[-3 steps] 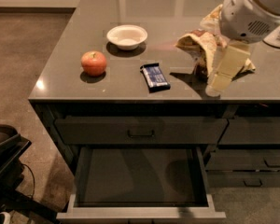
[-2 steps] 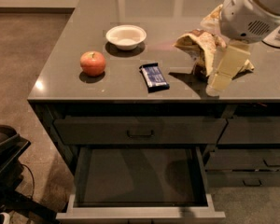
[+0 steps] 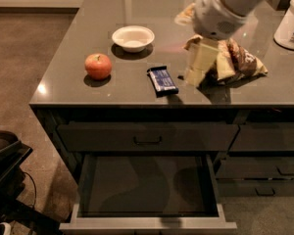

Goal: Place rxbar blueberry into middle drawer

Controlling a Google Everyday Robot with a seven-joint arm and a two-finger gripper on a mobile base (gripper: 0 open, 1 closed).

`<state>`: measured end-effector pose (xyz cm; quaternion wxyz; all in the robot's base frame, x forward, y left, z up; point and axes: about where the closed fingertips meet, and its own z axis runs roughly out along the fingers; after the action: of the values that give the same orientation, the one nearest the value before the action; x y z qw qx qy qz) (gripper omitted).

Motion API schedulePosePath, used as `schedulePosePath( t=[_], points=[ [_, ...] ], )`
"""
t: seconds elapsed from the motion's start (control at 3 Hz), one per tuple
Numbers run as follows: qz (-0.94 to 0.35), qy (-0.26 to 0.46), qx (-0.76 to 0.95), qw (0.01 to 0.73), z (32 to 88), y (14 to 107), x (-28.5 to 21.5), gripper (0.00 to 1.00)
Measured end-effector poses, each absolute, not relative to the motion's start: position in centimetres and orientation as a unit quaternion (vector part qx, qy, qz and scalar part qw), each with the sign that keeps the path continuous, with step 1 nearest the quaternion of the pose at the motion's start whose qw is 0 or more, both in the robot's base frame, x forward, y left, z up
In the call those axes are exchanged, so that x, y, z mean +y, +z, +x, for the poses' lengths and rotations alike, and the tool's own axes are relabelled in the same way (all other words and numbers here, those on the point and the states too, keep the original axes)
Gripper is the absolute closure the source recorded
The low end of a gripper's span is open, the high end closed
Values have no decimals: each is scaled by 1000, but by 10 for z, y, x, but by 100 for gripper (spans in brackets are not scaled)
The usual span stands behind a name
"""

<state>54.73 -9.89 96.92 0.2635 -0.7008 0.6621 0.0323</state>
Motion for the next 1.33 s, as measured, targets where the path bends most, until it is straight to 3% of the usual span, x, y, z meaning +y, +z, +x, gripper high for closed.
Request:
schedulePosePath(
  t=[0.33, 0.67, 1.33],
  points=[
    [-738, 29, 614, 277, 586, 973, -48, 0],
    [-743, 30, 606, 282, 590, 978, -36, 0],
    [-710, 63, 643, 279, 603, 926, -70, 0]
  ],
)
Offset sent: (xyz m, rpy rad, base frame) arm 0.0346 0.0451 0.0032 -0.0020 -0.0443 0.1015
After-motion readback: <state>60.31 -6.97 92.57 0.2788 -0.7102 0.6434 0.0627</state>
